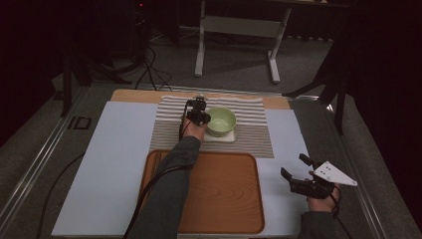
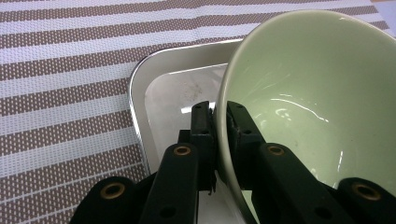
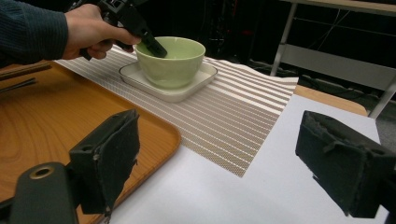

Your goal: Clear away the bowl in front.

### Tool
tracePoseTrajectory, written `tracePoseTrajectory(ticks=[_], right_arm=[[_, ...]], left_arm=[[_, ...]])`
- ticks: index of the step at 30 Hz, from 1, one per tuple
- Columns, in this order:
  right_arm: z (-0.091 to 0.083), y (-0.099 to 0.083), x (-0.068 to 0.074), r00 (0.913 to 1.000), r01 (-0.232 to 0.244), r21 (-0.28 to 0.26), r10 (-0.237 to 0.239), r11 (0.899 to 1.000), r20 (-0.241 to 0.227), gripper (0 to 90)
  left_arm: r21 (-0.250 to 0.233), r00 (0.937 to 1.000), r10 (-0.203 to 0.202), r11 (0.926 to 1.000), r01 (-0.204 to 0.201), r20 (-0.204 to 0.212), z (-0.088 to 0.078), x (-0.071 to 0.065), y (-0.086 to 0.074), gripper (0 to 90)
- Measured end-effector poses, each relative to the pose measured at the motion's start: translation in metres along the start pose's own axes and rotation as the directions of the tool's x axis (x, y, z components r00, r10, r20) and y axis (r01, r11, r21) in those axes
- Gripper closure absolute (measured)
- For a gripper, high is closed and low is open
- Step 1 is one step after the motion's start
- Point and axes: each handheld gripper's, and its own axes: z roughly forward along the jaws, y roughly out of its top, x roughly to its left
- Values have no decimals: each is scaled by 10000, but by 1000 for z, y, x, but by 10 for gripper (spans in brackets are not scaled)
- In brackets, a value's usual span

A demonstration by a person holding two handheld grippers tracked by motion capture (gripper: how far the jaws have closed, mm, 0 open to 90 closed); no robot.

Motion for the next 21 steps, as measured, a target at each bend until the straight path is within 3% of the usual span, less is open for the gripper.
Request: tracePoseTrajectory(ticks=[2, 6, 9, 15, 18, 21], right_arm=[[0, 0, 0, 10000, 1, -5, -1, 10000, -10, 130], [1, 0, 1, 10000, -2, 48, 2, 10000, -33, 130], [1, 0, 1, 10000, 39, 30, -39, 10000, -51, 130], [2, 0, 1, 10000, 35, 69, -35, 10000, -53, 131], [3, 0, 2, 10000, 51, 97, -50, 9999, -73, 130], [3, 0, 2, 9999, 73, 155, -72, 9999, -76, 131]], left_arm=[[-50, 9999, -51, 10000, 52, 134, -2, 0, 0, 840], [-263, 9997, 241, 9994, -238, 101, -9, -2, 1, 836], [-342, 10000, 51, 9994, -50, 25, -13, 1, 0, 834], [-472, 9998, 180, 9987, -174, 106, -25, 6, -1, 835], [-490, 9996, 194, 9986, -183, 226, -32, 7, -1, 835], [-553, 9982, 7, 9985, 27, 605, -40, 10, -3, 834]])
